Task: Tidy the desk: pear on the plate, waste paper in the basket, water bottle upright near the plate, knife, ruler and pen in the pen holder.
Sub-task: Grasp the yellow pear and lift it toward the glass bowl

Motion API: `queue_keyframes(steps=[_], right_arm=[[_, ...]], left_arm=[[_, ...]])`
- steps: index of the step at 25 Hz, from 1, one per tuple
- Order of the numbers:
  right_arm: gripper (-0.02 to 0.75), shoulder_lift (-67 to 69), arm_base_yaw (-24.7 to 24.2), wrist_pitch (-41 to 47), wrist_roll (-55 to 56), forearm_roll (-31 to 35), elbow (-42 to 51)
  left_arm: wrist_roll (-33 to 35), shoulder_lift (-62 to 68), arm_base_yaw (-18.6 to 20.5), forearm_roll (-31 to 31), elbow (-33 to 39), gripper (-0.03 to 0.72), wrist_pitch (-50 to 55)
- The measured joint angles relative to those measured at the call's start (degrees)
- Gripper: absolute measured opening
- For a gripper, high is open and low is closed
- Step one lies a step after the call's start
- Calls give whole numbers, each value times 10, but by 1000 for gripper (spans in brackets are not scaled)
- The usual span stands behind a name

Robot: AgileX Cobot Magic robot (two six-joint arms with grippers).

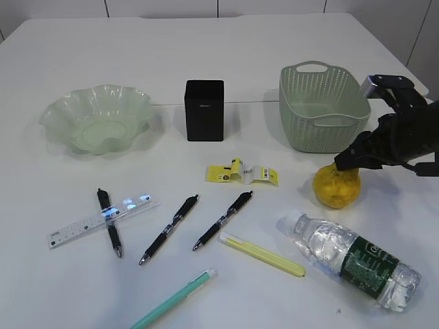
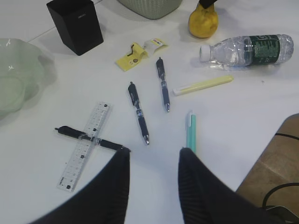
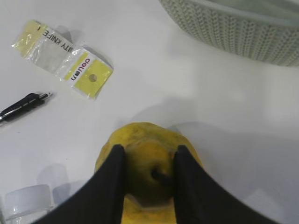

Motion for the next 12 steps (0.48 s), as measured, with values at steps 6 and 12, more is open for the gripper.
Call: queue_keyframes(steps=[6, 12], right_arm=[[218, 0, 0, 19, -1, 0, 0], [218, -10, 0, 58, -4, -20, -15]], left_arm=[[0, 0, 0, 0, 0, 244, 0], [0, 0, 0, 0, 0, 244, 0]])
